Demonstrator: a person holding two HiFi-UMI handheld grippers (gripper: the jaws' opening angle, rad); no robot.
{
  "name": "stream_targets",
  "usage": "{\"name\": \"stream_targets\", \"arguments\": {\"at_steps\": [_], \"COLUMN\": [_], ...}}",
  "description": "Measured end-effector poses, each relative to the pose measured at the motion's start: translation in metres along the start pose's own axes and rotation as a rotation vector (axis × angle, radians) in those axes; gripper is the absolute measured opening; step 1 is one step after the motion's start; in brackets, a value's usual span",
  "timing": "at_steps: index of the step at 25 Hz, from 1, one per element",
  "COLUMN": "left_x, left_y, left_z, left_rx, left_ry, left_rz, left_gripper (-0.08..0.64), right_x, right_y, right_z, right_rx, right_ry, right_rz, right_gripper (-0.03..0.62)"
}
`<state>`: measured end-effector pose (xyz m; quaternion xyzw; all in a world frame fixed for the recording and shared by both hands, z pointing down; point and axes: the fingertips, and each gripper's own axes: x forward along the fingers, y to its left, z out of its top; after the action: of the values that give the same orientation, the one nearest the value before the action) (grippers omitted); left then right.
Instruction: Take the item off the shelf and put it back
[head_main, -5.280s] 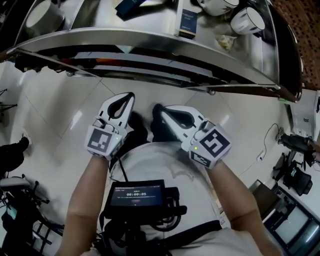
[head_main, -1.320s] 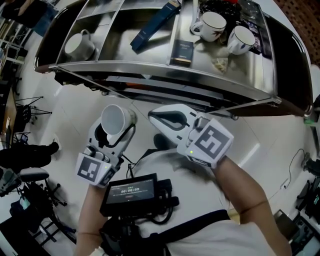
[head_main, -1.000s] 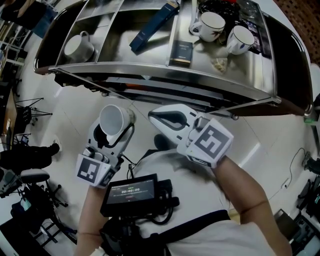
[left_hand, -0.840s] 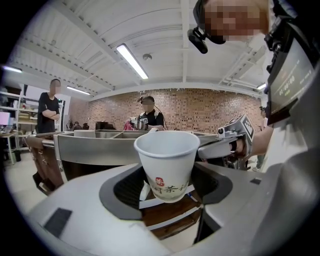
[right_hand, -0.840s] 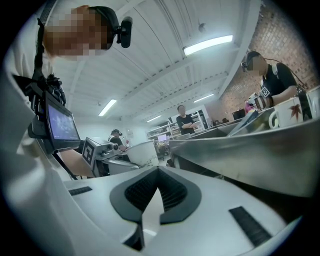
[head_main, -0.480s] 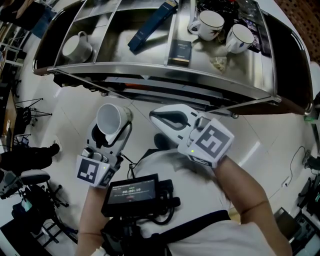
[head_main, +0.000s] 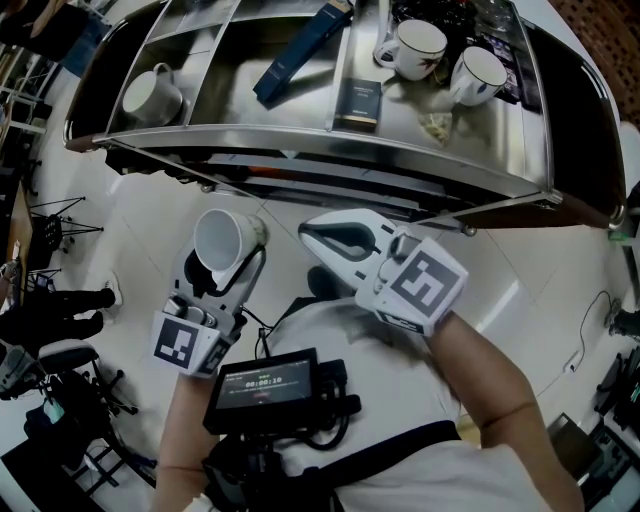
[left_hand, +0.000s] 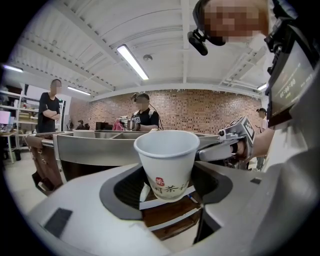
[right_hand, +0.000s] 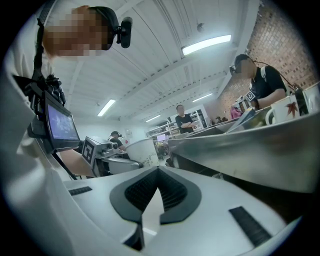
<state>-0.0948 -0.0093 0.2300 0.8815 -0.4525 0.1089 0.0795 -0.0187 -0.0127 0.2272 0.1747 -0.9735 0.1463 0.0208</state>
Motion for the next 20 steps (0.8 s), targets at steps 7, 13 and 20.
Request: {"name": "stream_targets", "arguments": {"at_steps": [7, 13, 20], "left_x": [0.003, 0.014, 0.03], "left_y": [0.003, -0.006, -0.018], "left_z": [-0.005, -0.016, -0.043], "left_rx": [-0.008, -0.006, 0.016], "left_ry": [-0.002, 0.015, 0.061], "left_rz": [0.001, -0.036, -0.072], "left_gripper": [0.31, 0.31, 0.311], "right_x": [-0.004, -0.007, -0.02], "right_y": [0.0, -0.003, -0.012], "right_z": [-0.004, -0.013, -0.032], "right_rx": [0.023, 0.001, 0.021], "right_ry": [0.027, 0.037, 0.086], "right_rz": [-0.009, -0.026, -0.066], "right_gripper": [0.006, 0.006, 0.006]}}
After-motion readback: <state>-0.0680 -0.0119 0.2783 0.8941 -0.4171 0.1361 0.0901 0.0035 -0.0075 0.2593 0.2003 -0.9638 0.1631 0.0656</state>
